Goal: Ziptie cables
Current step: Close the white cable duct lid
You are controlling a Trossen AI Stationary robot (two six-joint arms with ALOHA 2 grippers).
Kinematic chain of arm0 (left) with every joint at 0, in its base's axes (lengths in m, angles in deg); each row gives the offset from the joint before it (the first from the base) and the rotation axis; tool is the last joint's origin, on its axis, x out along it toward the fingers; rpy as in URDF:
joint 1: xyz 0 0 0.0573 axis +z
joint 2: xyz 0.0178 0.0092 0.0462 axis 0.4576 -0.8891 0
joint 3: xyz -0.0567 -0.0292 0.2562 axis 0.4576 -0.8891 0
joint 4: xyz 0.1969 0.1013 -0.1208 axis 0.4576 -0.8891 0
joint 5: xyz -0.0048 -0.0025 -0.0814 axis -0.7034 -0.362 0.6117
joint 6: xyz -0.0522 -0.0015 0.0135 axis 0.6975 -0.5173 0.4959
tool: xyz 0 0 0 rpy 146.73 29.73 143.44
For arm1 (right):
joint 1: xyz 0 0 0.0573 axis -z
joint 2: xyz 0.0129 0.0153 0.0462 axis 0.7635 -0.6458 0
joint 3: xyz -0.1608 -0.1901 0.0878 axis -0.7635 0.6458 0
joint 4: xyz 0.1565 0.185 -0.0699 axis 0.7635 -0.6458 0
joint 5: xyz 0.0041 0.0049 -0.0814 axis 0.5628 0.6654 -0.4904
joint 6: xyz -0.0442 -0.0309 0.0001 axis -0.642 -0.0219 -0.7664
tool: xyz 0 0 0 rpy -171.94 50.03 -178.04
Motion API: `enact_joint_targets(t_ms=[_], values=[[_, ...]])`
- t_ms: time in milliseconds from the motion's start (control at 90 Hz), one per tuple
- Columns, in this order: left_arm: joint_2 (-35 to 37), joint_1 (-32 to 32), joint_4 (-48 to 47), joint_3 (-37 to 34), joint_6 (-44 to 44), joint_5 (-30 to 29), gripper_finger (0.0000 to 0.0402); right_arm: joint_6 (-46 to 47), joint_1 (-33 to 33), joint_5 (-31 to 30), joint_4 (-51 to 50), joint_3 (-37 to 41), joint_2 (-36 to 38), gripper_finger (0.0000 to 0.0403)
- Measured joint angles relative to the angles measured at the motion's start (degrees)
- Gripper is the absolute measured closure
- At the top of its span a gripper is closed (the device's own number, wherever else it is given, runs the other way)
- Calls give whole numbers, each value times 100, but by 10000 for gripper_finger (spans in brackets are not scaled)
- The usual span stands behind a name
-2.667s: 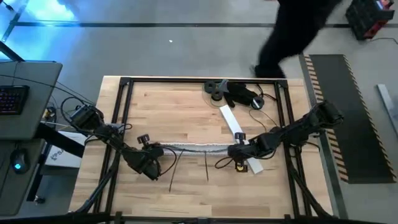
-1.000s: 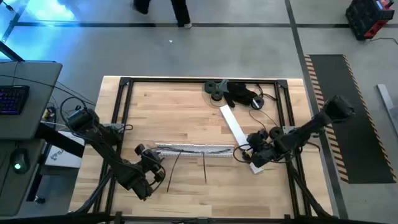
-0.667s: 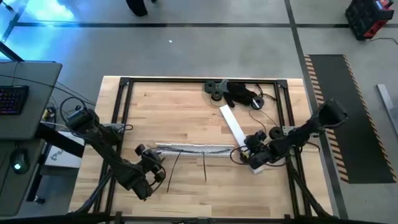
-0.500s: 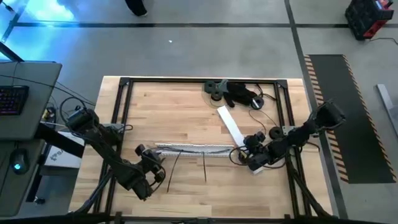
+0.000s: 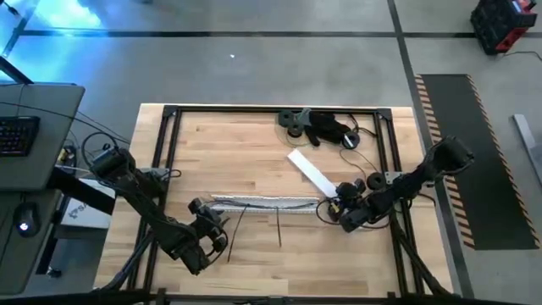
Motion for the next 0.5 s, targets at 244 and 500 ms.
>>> enact_joint_targets(t_ms=[244, 500], values=[[0, 41, 56, 0, 7, -386, 280, -525, 108, -72, -454, -96, 896, 200], [17, 81, 70, 33, 214, -505, 280, -1898, 305, -83, 133, -100, 1540, 200]])
